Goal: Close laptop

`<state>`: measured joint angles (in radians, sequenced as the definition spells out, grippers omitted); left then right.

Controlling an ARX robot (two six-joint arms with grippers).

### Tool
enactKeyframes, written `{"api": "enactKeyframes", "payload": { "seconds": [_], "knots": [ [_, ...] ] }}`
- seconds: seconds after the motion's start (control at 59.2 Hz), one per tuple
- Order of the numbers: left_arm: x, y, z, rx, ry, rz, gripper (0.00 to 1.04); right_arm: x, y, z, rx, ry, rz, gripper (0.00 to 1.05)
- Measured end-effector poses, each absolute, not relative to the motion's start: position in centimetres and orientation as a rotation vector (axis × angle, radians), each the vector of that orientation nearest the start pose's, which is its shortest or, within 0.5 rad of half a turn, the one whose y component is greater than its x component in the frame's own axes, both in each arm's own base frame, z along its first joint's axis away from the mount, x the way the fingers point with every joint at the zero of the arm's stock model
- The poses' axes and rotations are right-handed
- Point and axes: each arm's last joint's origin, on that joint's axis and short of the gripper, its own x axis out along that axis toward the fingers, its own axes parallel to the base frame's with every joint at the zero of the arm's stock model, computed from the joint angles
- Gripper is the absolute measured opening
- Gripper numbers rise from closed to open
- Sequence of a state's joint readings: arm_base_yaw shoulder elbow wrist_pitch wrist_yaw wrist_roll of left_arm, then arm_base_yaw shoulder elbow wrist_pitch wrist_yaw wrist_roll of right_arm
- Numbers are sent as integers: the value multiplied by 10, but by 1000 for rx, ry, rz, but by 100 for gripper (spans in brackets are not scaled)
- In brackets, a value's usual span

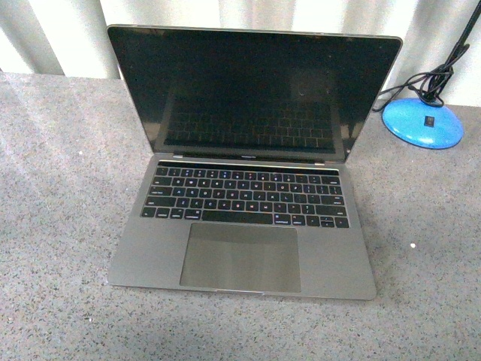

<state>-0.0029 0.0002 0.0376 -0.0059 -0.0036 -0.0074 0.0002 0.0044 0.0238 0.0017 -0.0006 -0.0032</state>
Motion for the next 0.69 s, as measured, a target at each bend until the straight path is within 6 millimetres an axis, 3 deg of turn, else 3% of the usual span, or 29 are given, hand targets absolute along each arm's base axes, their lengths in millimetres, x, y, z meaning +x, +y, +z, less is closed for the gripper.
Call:
{"api": "enactKeyframes", "payload": {
  "seconds": [0.692],
  "knots": [
    [95,0,176,-8,-31,1,98,96,0,171,-3,-21,1,95]
  ]
}}
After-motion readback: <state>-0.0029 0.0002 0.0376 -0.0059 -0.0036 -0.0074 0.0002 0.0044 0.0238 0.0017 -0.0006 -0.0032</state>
